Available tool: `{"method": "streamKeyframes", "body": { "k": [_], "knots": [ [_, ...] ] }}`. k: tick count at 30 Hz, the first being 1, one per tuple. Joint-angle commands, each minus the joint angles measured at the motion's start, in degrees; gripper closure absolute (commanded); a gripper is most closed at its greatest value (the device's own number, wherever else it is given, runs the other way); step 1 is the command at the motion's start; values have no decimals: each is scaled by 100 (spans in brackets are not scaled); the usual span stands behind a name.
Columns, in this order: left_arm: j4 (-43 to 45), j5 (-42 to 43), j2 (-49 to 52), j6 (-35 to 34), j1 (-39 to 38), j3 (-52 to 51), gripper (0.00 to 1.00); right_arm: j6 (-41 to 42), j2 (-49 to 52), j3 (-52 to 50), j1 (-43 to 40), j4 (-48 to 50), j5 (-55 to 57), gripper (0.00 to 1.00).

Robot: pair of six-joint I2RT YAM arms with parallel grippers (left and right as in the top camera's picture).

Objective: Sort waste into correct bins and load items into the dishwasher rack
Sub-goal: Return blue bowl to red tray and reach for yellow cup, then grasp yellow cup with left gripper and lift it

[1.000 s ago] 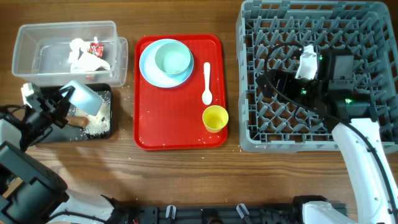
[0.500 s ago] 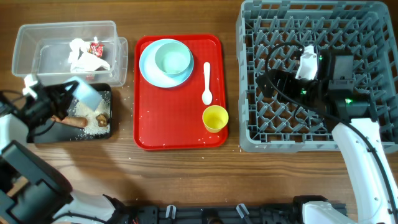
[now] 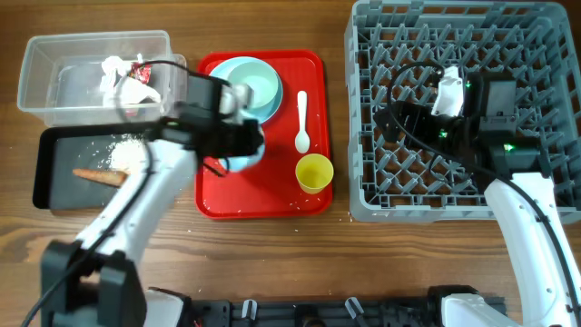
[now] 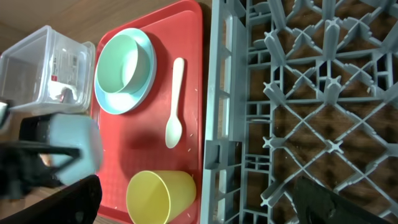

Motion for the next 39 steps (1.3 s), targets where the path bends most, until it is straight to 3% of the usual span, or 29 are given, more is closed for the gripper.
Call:
{"method": "streamKeyframes", "body": {
  "k": [1, 9, 12, 14, 17, 19, 23, 27, 30, 39],
  "knots": [
    [-85, -1853, 424, 175, -638, 28, 96, 22, 50, 103, -7, 17, 55, 0],
    [-72, -2256, 1338, 175, -931, 28, 95, 24, 48, 103, -7, 11, 52, 0],
    [-105, -2144, 1281, 131, -927, 66, 88, 22, 50, 103, -7, 11, 52, 0],
    [-260, -1945, 1163, 133, -918, 284, 76, 22, 50, 103, -7, 11, 52, 0],
    [-647, -1880, 973, 136, -920, 824, 48, 22, 50, 103, -7, 11, 52, 0],
    [-826, -1794, 876, 138, -920, 1143, 42, 22, 50, 103, -7, 11, 52, 0],
    [-848, -1167, 782, 393, -922, 1294, 38, 22, 48, 103, -7, 0, 52, 0],
    [-935, -411, 798, 761, -1097, 1287, 42, 22, 48, 103, -7, 9, 52, 0],
    [-975, -433, 846, 1062, -1434, 1285, 41, 24, 48, 103, -7, 11, 52, 0],
    [-1084, -1064, 1322, 1027, -1762, 1121, 44, 24, 50, 103, -7, -9, 52, 0]
  ]
}}
